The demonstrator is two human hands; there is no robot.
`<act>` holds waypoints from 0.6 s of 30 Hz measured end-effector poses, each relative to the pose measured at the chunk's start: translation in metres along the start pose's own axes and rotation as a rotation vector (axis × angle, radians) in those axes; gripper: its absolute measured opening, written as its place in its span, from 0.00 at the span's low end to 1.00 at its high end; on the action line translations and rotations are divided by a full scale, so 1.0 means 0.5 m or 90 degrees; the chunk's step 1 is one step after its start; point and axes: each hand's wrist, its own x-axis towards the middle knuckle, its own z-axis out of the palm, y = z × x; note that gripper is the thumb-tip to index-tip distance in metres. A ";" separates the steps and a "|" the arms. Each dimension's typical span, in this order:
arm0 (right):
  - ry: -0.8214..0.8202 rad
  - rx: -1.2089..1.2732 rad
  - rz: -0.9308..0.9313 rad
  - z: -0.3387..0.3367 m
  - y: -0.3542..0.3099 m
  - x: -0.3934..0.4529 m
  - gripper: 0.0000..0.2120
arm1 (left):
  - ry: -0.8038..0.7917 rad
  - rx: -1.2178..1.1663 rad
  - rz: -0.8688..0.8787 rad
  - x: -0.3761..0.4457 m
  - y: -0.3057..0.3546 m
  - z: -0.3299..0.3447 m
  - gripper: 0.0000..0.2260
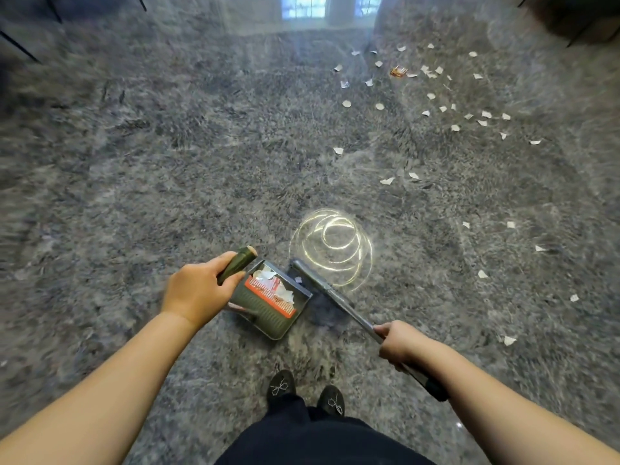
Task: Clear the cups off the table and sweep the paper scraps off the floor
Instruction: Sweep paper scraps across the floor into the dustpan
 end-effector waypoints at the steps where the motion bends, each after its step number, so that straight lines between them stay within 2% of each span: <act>1: 0.007 -0.023 0.005 0.000 -0.006 0.006 0.29 | -0.003 0.008 0.008 0.002 -0.001 -0.002 0.14; 4: 0.023 -0.119 0.026 -0.003 -0.023 0.031 0.27 | -0.014 0.023 0.033 0.012 -0.002 -0.008 0.13; 9: 0.017 -0.151 0.047 -0.005 -0.030 0.056 0.21 | -0.031 0.046 0.062 0.025 -0.001 -0.005 0.13; 18: -0.101 0.024 0.010 0.057 0.003 0.037 0.21 | -0.021 0.036 0.071 0.013 -0.021 0.013 0.13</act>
